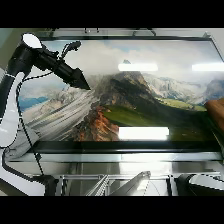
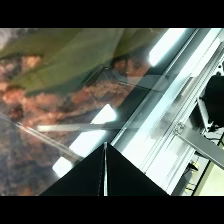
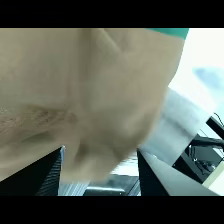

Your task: Fold the shirts.

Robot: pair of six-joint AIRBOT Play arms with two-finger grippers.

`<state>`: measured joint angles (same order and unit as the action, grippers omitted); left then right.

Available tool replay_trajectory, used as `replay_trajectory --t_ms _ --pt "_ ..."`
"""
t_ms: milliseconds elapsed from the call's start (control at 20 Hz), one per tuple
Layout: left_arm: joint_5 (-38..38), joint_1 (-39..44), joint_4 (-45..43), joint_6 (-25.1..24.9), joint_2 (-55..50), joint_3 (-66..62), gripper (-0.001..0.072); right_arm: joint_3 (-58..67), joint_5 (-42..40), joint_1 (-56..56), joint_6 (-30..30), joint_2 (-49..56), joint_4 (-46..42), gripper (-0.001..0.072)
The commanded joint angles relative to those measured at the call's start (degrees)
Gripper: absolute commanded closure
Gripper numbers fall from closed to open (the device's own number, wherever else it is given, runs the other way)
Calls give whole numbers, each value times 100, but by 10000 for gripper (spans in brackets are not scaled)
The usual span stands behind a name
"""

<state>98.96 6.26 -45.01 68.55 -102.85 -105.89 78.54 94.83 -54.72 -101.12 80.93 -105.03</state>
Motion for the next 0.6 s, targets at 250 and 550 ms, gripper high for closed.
replay_trajectory --t_ms 250,550 --pt "374 0 -2 306 42 -1049 706 2363 857 680 -229 -11 850 214" --pt "-846 -9 -4 304 1357 321 706 1847 444 2417 -125 -208 2323 693"
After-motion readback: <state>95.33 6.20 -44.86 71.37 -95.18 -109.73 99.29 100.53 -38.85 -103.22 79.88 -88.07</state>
